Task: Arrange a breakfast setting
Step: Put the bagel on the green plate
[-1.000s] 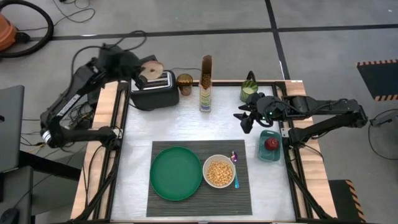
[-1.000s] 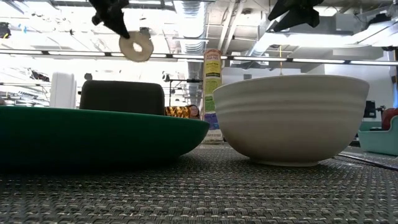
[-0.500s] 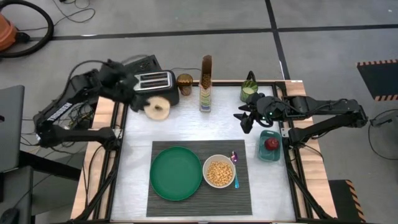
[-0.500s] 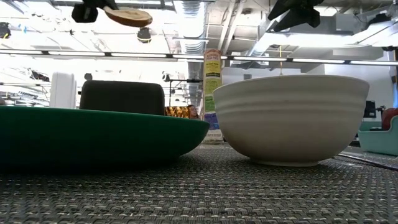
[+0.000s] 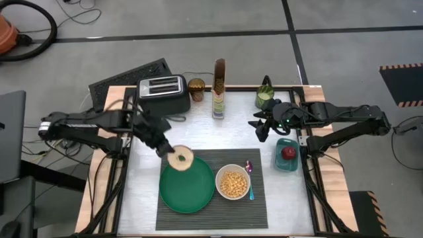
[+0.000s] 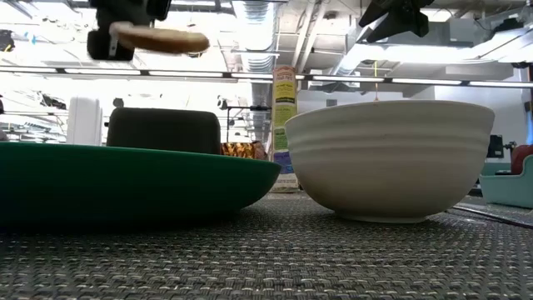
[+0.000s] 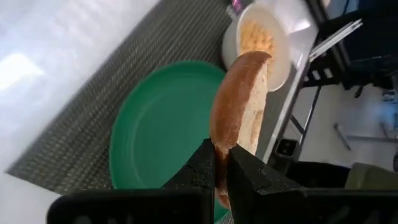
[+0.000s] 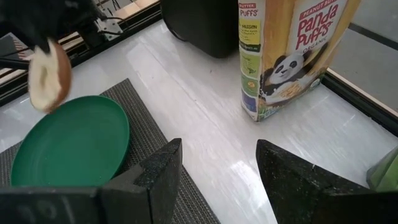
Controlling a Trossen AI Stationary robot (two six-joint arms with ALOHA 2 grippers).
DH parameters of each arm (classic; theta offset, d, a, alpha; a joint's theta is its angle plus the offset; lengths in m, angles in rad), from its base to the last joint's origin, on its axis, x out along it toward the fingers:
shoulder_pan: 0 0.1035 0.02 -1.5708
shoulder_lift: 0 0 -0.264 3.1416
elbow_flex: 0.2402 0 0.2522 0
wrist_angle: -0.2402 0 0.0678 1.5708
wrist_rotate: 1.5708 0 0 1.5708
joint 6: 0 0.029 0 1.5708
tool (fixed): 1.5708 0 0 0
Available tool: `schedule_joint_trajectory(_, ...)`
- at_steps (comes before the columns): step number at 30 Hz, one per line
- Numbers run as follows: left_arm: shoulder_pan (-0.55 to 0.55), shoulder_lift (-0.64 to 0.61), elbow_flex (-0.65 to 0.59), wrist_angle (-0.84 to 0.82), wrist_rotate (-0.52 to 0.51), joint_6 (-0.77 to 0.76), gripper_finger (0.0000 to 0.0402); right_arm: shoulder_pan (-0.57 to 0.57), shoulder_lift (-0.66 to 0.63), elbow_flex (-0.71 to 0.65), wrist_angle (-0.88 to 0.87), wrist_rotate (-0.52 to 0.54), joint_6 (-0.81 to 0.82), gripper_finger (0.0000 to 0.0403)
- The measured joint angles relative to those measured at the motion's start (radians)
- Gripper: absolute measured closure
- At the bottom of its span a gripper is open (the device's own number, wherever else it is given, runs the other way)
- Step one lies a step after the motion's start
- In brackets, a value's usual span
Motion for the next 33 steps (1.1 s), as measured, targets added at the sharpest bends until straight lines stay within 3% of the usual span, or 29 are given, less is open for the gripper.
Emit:
schedule_joint_trajectory(7, -0.098, 0.025, -0.193, 0.202, -0.018, -0.124, 0.0397, 0.000, 0.000, 0.000, 0.000, 0.000, 0.000, 0.0171)
schedule_joint_trajectory(13, -0.167, 0.092, -0.281, 0.318, -0.017, -0.177, 0.0397, 0.000, 0.000, 0.000, -0.003, -0.001, 0.000, 0.0171)
schedule_joint_trajectory(25, -0.243, 0.326, -0.299, 0.501, 0.029, -0.183, 0.0397, 0.001, 0.000, 0.000, -0.031, -0.001, 0.000, 0.0171)
schedule_joint_trajectory(33, -0.236, 0.380, -0.299, 0.520, 0.051, -0.154, 0.0395, 0.007, 0.000, 0.000, -0.036, -0.004, 0.000, 0.0171)
